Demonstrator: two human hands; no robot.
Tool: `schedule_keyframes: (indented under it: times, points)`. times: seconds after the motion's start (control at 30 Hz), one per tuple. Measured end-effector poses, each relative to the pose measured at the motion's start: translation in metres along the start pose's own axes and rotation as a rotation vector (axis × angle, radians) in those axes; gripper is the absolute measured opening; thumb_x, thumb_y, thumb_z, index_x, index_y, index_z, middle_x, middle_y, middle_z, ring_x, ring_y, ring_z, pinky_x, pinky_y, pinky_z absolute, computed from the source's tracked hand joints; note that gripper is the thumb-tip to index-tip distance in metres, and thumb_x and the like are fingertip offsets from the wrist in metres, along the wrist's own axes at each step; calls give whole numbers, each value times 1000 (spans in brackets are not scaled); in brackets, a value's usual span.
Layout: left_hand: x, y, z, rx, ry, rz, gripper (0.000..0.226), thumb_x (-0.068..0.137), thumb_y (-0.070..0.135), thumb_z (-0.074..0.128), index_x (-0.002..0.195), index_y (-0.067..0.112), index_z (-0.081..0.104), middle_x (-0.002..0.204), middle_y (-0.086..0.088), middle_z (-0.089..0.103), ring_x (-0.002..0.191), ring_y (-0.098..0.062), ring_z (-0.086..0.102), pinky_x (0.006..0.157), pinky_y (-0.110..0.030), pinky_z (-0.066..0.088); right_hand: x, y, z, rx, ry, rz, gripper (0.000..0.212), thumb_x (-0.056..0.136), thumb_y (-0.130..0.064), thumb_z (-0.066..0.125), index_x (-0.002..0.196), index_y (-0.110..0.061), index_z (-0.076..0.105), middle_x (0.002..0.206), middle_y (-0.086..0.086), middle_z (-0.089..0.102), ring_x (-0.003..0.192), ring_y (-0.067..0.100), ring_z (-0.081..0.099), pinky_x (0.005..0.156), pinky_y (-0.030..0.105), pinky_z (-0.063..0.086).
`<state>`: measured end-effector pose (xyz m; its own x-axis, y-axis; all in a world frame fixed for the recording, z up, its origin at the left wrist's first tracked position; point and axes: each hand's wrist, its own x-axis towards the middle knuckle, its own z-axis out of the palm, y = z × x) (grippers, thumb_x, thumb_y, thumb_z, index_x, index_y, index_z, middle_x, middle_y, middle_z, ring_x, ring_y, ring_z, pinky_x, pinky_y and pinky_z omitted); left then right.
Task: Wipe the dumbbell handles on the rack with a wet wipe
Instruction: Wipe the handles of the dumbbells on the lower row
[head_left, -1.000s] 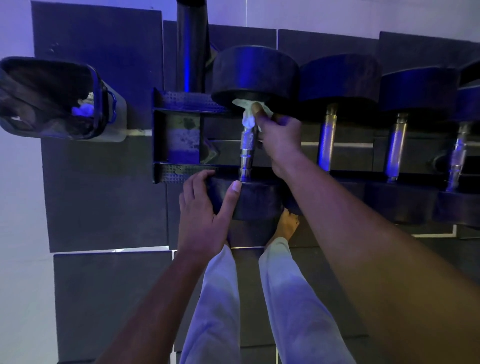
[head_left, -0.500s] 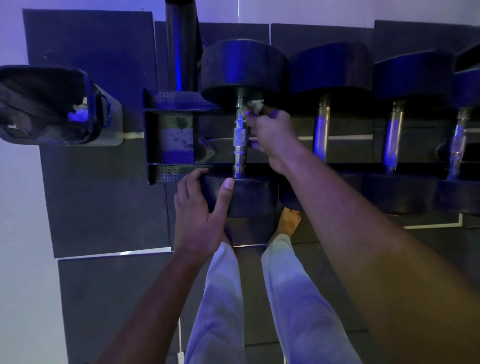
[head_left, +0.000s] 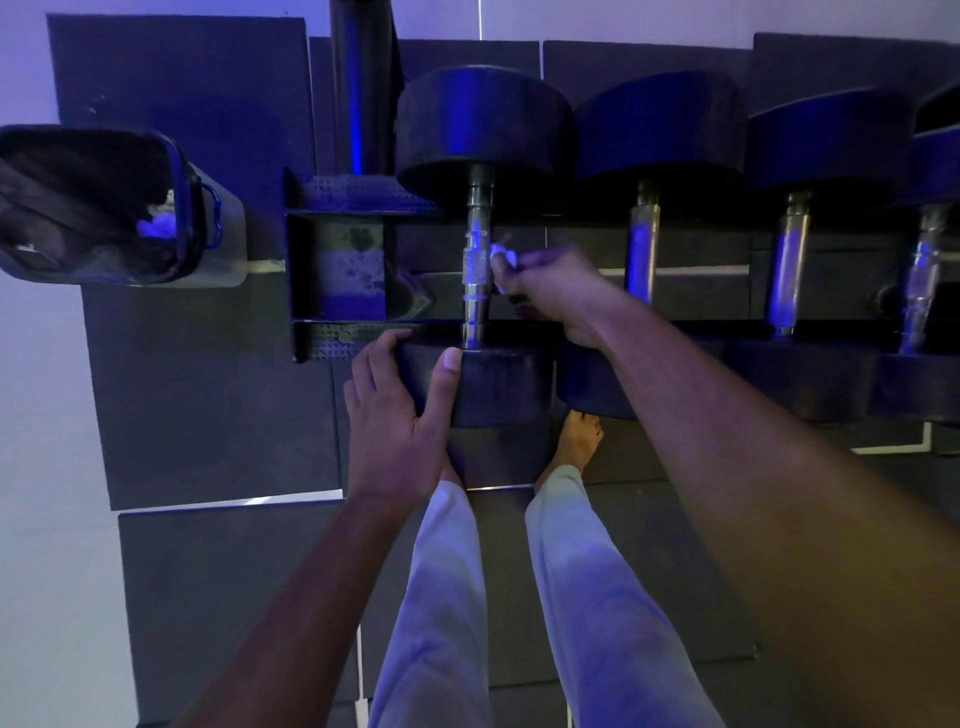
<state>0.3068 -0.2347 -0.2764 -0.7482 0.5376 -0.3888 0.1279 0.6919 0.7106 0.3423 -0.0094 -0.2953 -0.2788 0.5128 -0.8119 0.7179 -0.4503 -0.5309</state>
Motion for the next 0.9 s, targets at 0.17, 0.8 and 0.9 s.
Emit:
schedule_keyframes:
  times: [0.17,0.8,0.9]
  points:
    - [-1,2,1,2,15,-11,74,100,77,42,148,21,50,146,4,49,127,-6,39,107,-4,19,-2,1,-17,-428,-146,-88,33,90,-41,82,85,-8,81,74,3,69,73,9,54,72,25,46]
    - [-6,9,-2,-69,-13,-78,85,90,93,40,149,32,49,146,13,46,127,-12,42,110,-22,26,-28,-63,-5,-1387,278,-1002,31,106,-36,46,125,-38,71,111,2,76,97,37,72,68,38,44]
    - [-7,10,-3,-55,-24,-78,79,91,88,45,149,35,48,145,16,45,129,-12,42,109,-22,26,-29,-73,-5,-1558,192,-1007,30,100,-22,50,118,-34,71,110,3,76,97,38,72,67,35,38]
